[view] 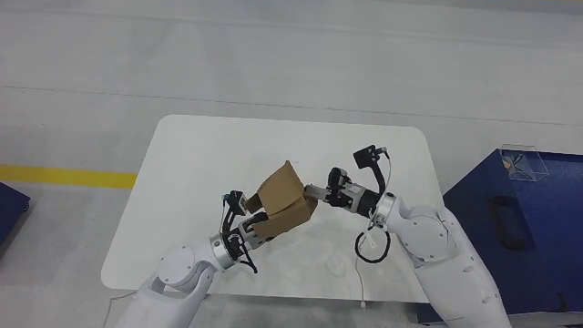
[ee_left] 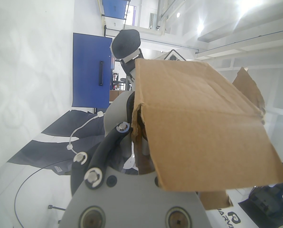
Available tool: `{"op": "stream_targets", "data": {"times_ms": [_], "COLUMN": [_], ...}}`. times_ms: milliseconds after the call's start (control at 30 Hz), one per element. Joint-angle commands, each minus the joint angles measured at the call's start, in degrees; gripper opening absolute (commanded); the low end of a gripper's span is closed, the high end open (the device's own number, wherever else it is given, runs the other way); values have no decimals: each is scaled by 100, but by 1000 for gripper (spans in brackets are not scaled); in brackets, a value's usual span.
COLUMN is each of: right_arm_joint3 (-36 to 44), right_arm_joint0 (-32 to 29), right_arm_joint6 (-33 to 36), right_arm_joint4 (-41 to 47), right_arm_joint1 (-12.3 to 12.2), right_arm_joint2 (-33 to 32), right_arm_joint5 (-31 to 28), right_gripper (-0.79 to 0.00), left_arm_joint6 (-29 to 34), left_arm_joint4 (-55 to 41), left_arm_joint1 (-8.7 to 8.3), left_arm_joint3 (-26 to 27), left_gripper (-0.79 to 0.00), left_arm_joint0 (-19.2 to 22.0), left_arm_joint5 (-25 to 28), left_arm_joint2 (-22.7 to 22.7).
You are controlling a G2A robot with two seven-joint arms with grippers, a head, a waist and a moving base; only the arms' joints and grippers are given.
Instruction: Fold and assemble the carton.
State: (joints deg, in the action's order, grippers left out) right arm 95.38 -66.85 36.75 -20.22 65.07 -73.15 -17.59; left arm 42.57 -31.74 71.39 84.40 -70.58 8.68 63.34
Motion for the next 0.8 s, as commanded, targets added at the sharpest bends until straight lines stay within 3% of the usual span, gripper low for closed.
{"op": "stream_targets", "data": {"times_ms": [0, 300, 767], "right_arm_joint3": [-49, -535, -814], "right_arm_joint0": [-29, 140, 342], "right_arm_joint6": [-17, 440, 1524], "right_arm_joint4": [-15, -339, 1008], "right_arm_joint1": [-22, -30, -39], "right_arm_joint2": [-150, -35, 68], "right_arm_joint5": [129, 977, 312], "right_gripper": [0, 0, 0], "left_arm_joint6": [0, 0, 0], "left_arm_joint4": [0, 0, 0], "left_arm_joint1": [0, 0, 0], "left_arm_joint3": [0, 0, 0], "left_gripper": [-785, -785, -785], "left_arm_joint0": [0, 0, 0], "left_arm_joint5": [0, 0, 0], "left_arm_joint2": [0, 0, 0]}}
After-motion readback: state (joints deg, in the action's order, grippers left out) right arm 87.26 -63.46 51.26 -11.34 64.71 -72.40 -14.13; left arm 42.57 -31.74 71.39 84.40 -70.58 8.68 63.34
